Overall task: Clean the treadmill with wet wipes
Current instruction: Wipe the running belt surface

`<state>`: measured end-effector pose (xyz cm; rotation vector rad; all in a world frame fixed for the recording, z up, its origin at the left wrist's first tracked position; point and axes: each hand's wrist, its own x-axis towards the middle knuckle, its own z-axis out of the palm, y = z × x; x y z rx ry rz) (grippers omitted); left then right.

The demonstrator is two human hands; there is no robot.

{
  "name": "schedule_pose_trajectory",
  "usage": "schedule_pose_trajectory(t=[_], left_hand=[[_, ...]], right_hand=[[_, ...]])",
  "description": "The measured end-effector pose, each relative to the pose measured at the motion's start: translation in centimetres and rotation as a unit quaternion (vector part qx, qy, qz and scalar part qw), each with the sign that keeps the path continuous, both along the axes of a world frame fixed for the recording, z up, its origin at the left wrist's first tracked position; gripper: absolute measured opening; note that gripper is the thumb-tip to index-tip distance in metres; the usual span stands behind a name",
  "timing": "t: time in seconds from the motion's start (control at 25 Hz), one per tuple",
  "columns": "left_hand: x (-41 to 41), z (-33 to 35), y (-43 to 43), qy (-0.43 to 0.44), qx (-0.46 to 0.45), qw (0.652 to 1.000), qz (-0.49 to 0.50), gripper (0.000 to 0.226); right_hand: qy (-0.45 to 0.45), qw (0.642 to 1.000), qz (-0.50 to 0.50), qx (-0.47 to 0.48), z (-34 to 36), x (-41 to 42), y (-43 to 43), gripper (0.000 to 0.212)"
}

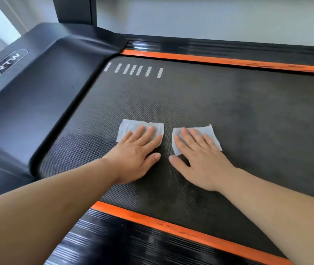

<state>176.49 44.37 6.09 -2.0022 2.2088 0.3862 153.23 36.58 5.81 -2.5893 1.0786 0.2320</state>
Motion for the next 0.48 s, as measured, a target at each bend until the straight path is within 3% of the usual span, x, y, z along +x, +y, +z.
schedule_pose_trajectory(t=[0.16,0.28,0.36,0.48], left_hand=[[0.3,0.1,-0.2,-0.02,-0.005,1.0,0.003,0.078],[0.9,0.6,-0.9,-0.036,-0.081,0.996,-0.003,0.072],[0.7,0.5,-1.3,-0.019,-0.101,0.995,0.0,0.071],[0.3,-0.2,-1.7,0.011,-0.06,0.998,-0.003,0.076]], right_hand=[[-0.02,0.998,-0.011,-0.066,-0.3,3.5,-0.9,0.09],[-0.05,0.989,-0.022,-0.14,-0.2,4.4,-0.8,0.081],[-0.062,0.989,-0.04,-0.126,-0.5,4.4,-0.9,0.081],[-0.051,0.996,-0.028,-0.064,-1.2,4.2,-1.1,0.085]])
